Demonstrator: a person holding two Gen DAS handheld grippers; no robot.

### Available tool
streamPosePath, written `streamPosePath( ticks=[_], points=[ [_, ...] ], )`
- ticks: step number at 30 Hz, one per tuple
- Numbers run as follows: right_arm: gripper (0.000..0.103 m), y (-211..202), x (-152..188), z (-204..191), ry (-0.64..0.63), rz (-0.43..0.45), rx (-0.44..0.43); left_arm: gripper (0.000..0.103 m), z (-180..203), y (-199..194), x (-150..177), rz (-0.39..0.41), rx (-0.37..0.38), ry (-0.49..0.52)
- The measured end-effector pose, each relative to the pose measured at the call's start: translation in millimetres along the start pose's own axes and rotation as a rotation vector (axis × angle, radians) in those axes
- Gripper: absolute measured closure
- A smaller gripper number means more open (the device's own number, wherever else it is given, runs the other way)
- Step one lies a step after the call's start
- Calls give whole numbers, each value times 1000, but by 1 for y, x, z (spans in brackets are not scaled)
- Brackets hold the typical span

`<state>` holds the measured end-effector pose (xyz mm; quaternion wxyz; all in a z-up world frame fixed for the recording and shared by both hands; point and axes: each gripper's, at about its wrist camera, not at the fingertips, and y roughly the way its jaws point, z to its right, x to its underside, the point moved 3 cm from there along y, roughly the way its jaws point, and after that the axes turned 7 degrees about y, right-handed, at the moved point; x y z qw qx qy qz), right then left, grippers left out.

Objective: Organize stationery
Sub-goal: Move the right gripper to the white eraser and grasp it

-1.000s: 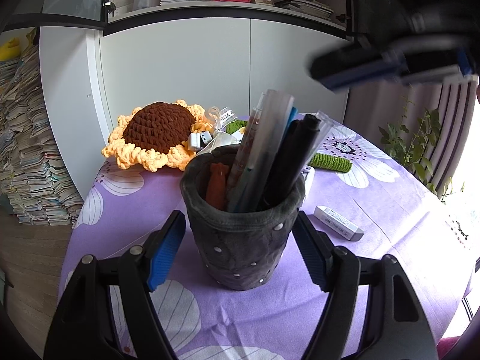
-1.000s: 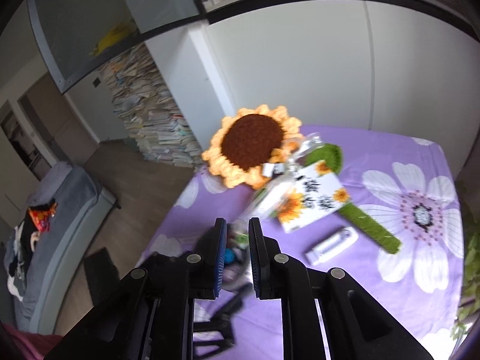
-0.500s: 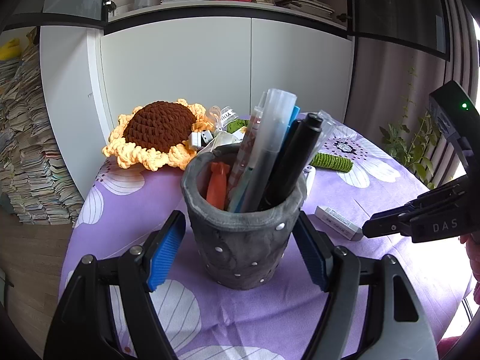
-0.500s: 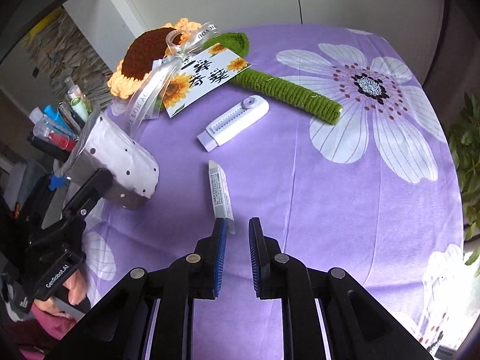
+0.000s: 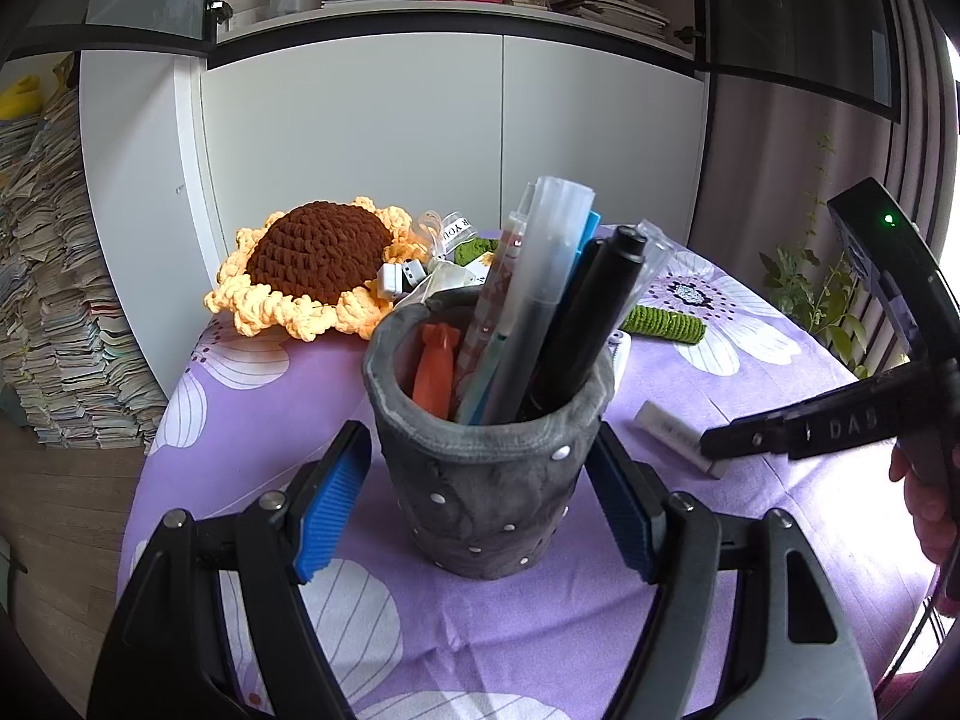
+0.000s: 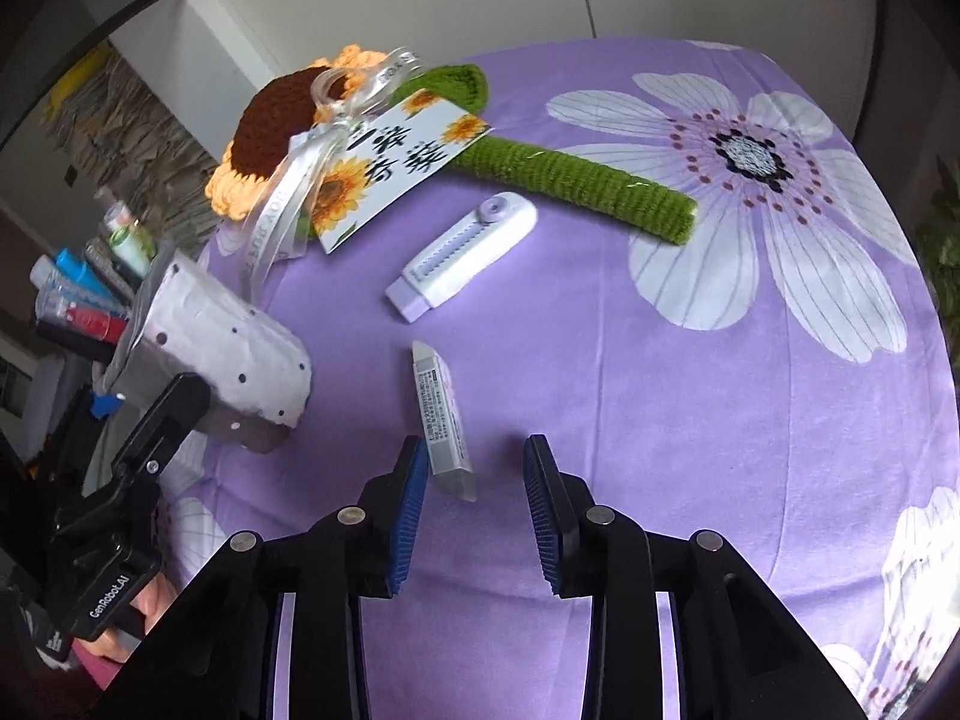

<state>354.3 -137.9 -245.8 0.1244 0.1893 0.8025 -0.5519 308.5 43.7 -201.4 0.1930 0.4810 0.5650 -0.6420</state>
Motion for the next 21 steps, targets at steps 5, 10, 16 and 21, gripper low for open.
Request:
streamPosePath(
  ticks=[5,10,16,21],
  points=[
    [70,-9,-10,32,112,40,58,30,0,0,0,4,-2,4],
    [70,-16,-13,15,44,56,57,30,1,0,0,4,-3,3],
    [70,1,-28,-26,-123,3,138,30,1,0,0,4,-3,4],
    [70,19,-39,-42,-192,-57,190,30,1,0,0,4,-2,4]
  ],
)
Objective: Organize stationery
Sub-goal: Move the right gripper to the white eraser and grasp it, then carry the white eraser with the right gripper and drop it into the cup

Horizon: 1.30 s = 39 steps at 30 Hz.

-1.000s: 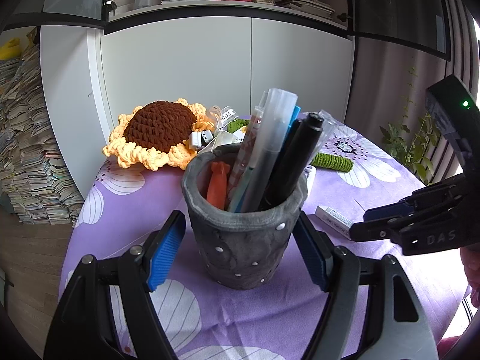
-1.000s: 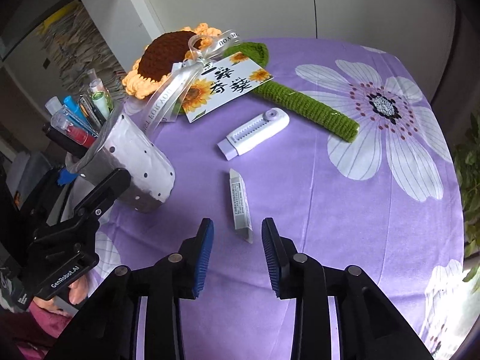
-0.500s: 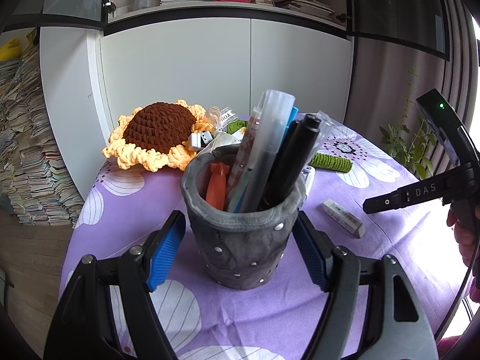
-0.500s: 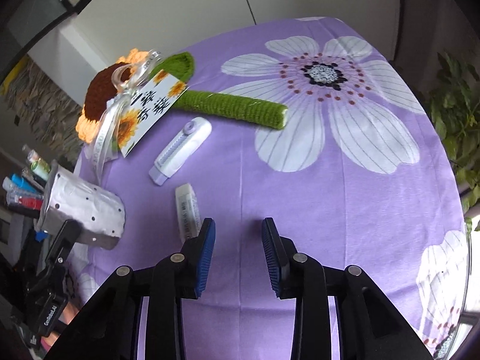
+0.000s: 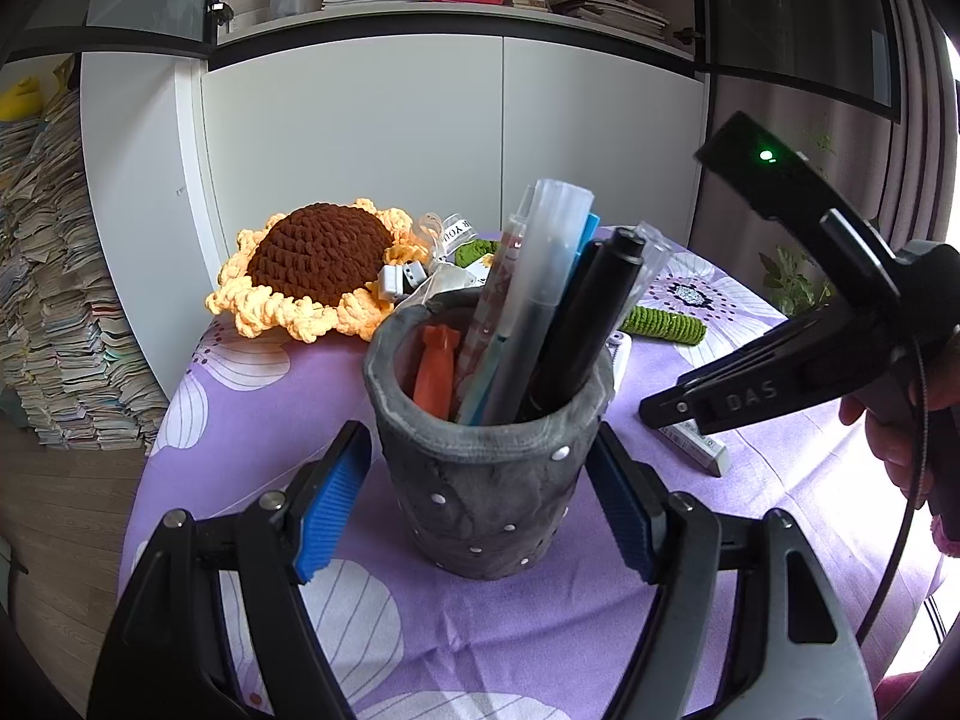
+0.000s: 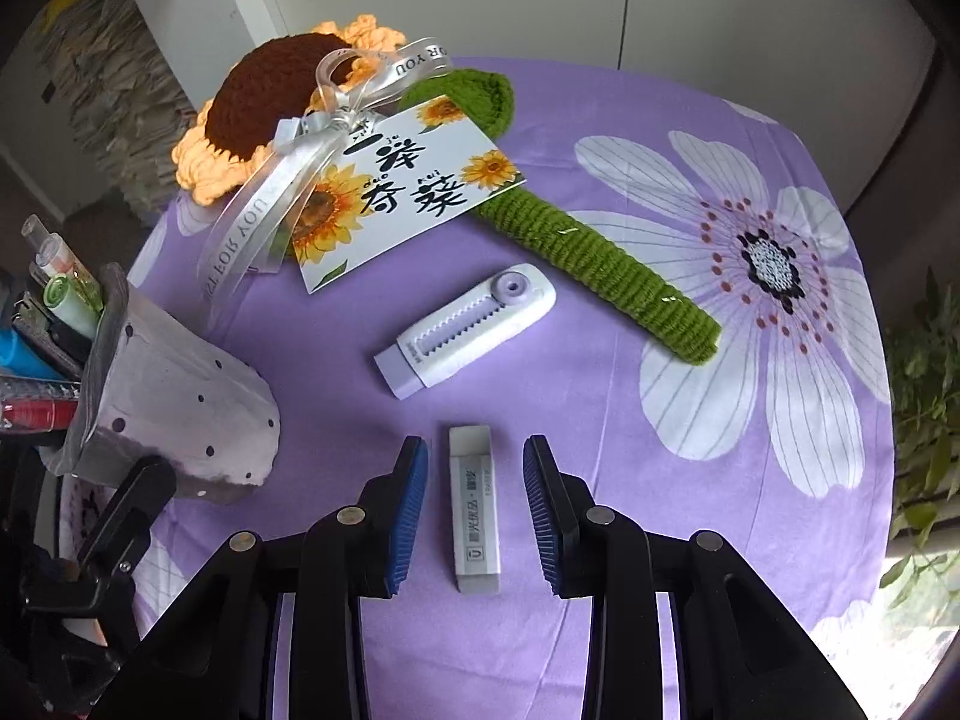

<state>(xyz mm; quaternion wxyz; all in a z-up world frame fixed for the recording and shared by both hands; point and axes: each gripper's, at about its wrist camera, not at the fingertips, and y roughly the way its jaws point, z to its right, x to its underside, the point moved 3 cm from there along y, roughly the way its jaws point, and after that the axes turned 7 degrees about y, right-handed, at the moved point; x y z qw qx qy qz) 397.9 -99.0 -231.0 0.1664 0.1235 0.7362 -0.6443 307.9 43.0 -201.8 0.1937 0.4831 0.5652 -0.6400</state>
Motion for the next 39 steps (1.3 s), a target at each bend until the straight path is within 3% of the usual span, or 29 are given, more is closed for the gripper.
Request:
streamPosePath(
  ticks=[5,7,9,21,26,33,36,39],
  points=[
    [70,14,-3,-7,-21,-52,17,30,-1,1,1,-1,2,-2],
    [86,13,-4,-10,-40,-48,32,30,0,1,1,2,2,0],
    [86,10,-4,-12,-46,-39,29,30,0,1,1,1,2,0],
    [87,-83,10,-19,-45,173,-62,30,2,0,1,1,0,0],
    [87,-119,1,-33,-61,281,-110,30,2,0,1,3,-1,1],
    [87,-184,-4,-63,-135,419,-245,30,2,0,1,4,0,1],
    [87,-193,-11,-81,-174,424,-311,30,2,0,1,4,0,1],
    [87,-183,-15,-101,-222,371,-355,30,1,0,1,2,1,0]
  ],
)
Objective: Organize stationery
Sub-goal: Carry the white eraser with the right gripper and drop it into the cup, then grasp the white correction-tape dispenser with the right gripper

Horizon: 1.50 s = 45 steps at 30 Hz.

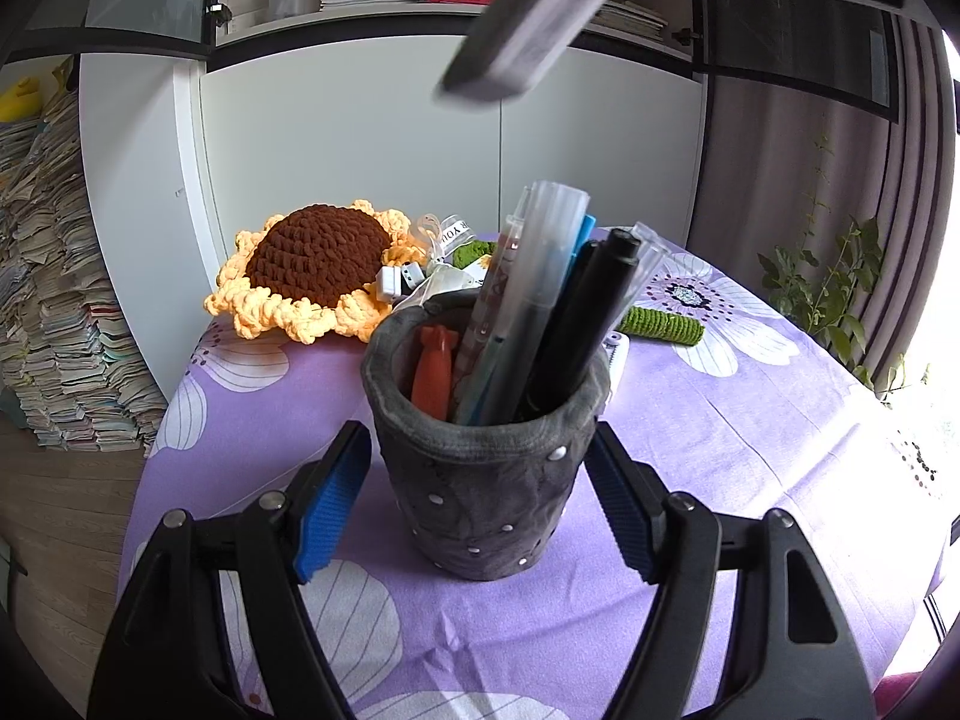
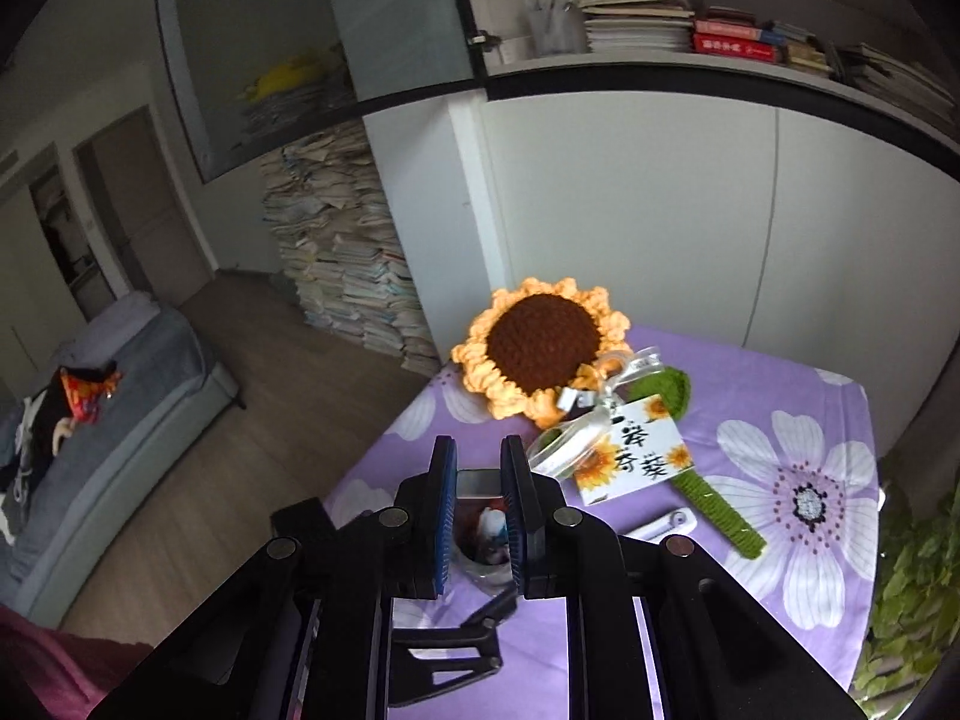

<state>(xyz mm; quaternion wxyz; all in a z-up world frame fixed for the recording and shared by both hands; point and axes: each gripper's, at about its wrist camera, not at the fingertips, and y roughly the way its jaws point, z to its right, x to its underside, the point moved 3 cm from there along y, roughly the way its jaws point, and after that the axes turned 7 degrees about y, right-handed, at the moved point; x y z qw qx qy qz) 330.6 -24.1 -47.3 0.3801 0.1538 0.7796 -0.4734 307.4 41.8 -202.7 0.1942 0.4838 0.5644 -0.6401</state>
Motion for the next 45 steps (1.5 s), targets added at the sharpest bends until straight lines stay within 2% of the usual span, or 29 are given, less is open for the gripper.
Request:
streamPosePath(
  ticks=[6,10,18,22,25,27,30,33,38,39,42,45],
  points=[
    [87,55,12,-1,-26,-140,33,30,1,0,-1,0,3,1],
    [87,74,19,4,-19,-198,34,30,1,1,-1,-2,5,-1],
    [87,81,21,4,-1,-232,26,30,1,1,-1,-4,7,-2],
    [87,60,16,14,55,-168,16,30,1,1,-1,-3,6,-2],
    [86,43,12,36,114,-122,47,30,1,1,-2,-1,5,0],
    [85,41,15,61,172,-129,130,30,1,1,-2,1,3,1],
    [83,55,29,105,293,-204,246,30,1,1,-2,3,1,3],
    [83,71,49,136,390,-280,269,30,1,1,-2,2,1,2],
    [83,95,66,152,426,-371,291,30,0,0,-2,0,0,-2],
    [81,100,68,154,437,-385,288,30,0,0,-2,2,-1,-2],
    [59,112,70,163,490,-392,260,30,0,0,-2,4,-3,-1],
    [59,120,69,172,543,-386,262,31,0,-1,-2,7,-1,-2]
  ],
)
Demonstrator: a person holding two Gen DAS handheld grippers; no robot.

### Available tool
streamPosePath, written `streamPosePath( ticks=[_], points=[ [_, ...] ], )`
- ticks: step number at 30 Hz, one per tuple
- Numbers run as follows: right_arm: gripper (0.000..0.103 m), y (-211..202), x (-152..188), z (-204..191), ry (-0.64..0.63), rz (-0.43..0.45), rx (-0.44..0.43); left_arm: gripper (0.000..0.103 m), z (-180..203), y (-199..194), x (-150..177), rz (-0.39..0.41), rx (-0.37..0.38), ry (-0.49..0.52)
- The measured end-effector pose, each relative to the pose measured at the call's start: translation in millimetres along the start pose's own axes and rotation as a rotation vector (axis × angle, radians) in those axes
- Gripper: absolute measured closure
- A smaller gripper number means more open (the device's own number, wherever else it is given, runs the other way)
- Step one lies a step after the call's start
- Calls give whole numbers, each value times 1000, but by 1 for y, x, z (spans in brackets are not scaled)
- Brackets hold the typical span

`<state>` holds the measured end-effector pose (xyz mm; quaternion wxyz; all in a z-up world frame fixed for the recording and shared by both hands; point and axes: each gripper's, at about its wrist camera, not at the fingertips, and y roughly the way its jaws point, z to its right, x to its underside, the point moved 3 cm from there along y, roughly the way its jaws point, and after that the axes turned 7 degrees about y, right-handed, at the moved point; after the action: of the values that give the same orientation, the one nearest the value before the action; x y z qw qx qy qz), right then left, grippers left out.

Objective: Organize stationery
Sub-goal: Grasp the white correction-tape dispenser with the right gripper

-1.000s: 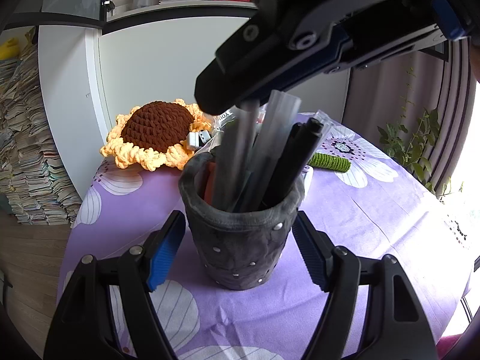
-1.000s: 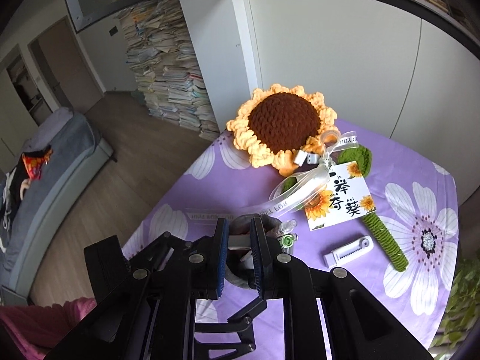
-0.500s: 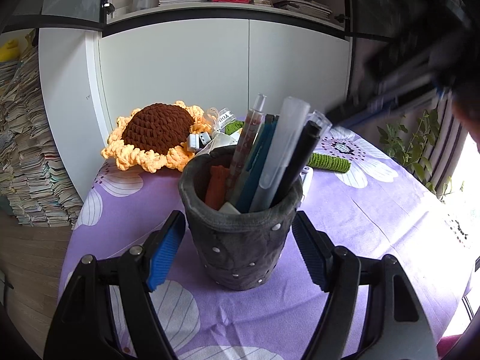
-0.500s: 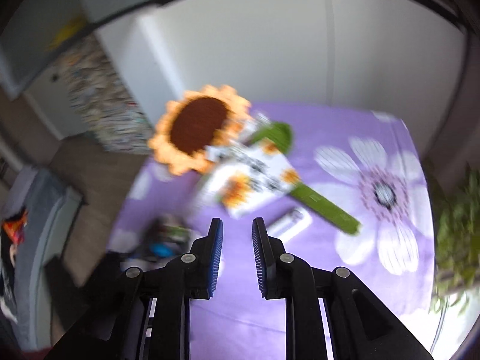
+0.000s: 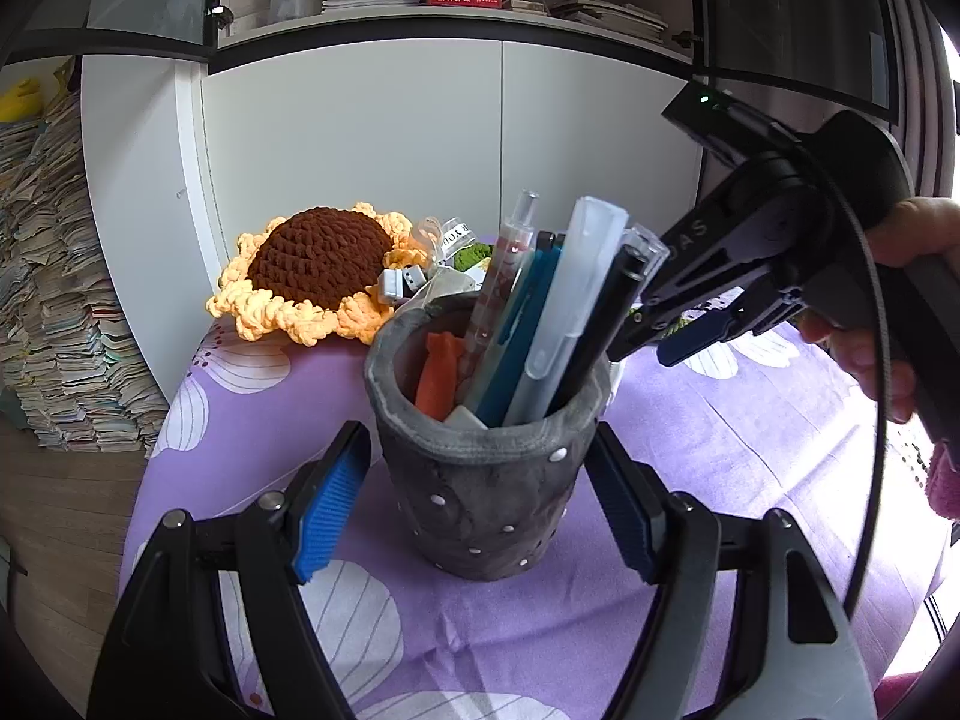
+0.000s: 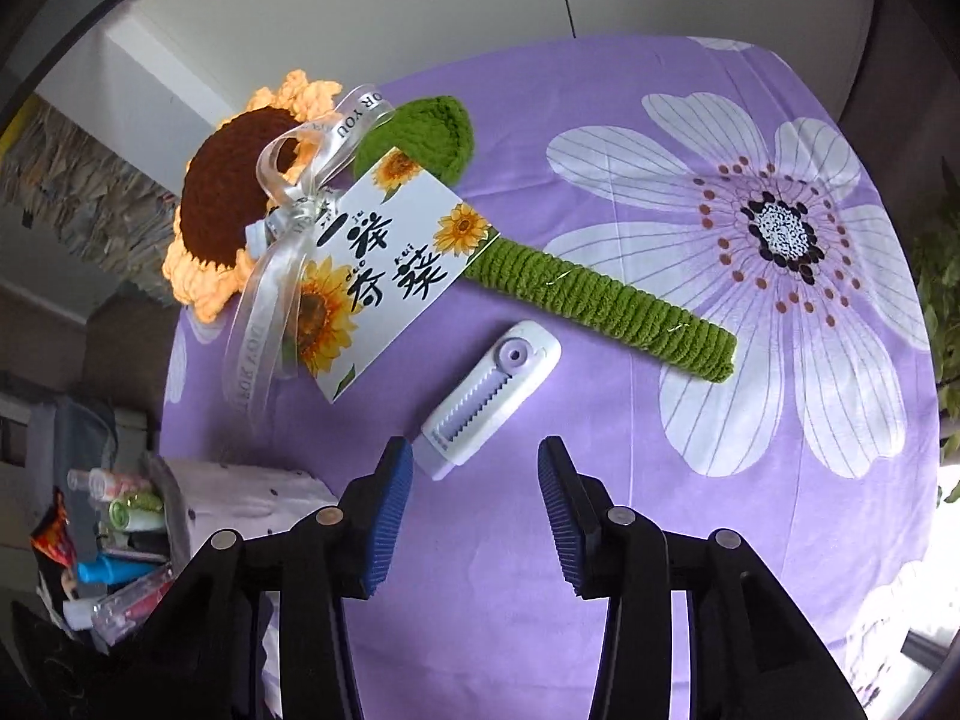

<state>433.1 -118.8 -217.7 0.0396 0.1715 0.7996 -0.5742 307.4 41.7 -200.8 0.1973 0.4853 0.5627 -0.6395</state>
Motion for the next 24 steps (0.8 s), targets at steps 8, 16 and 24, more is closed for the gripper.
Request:
streamPosePath(
  ticks=[8,16,24],
  points=[
    [59,20,-25,5,110,-10,42,36,1,-3,0,11,3,7],
    [60,35,-35,-6,98,-16,54,36,1,-3,0,16,13,4],
    [76,34,-8,-38,-160,-43,80,36,1,-3,0,16,13,4]
  ],
)
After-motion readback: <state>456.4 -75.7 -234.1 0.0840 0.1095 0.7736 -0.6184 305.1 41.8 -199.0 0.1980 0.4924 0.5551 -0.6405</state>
